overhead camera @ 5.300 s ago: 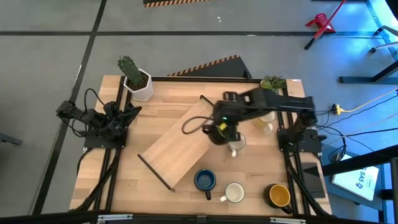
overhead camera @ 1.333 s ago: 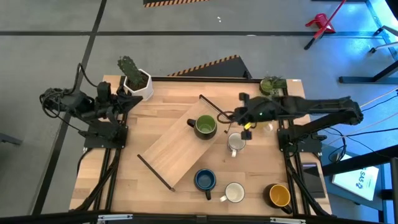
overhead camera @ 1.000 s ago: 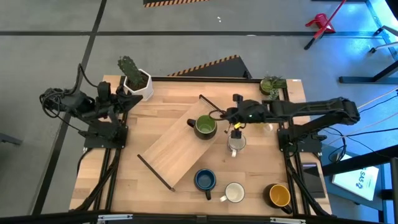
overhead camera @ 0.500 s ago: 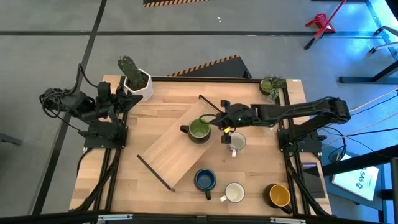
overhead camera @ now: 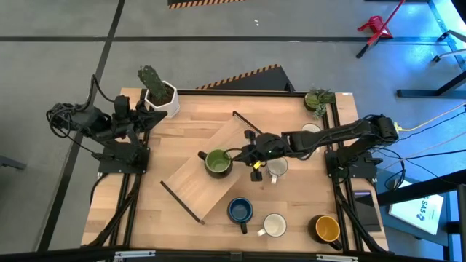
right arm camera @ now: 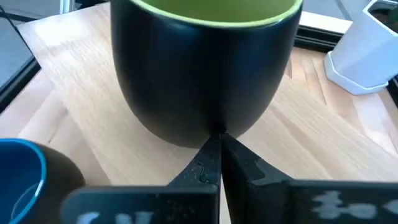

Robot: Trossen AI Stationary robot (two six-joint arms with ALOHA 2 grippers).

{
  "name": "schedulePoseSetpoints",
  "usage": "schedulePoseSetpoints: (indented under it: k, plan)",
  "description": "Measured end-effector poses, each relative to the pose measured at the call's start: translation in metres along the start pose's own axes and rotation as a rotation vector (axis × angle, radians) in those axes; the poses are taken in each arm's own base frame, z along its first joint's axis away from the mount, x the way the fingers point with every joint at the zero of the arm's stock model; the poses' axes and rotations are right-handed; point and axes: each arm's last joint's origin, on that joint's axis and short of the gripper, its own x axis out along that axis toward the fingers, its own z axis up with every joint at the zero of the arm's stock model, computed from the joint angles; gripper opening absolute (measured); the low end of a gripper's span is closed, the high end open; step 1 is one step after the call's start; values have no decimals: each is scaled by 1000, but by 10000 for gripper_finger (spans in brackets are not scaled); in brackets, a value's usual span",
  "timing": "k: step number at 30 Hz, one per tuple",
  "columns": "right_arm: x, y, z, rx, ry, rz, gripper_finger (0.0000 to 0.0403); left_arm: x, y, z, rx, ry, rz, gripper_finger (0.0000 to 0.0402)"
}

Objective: Place coffee mugs
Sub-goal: Put the green black mug on the shelf

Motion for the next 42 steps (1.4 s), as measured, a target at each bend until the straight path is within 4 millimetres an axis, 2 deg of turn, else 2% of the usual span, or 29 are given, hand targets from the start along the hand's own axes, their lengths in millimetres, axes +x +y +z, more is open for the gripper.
schedulePoseSetpoints:
  k: [6,11,19,25,28,32,36,42]
  plan:
    - [10,10,18,-17,-30,3,0,0,0,0,2,1,0,0]
    - [24,17,20,-2,-7,6,0,0,-1,-1,5,17,-27,0]
    - [20,16,19,48,41,-164,0,0,-1,-2,9,35,-51,0]
    - [19,17,30,48,-24,-175,0,0,-1,-3,21,55,-61,0]
    - [22,17,28,48,-15,-175,0,1,0,-6,39,75,-53,0]
    - [28,18,28,67,-42,-160,0,1,1,-9,56,94,-43,0]
    - [43,21,29,71,-80,-123,0,0,1,-9,55,97,-49,0]
    - [63,26,43,58,-92,-115,0,0,0,-9,54,120,-89,0]
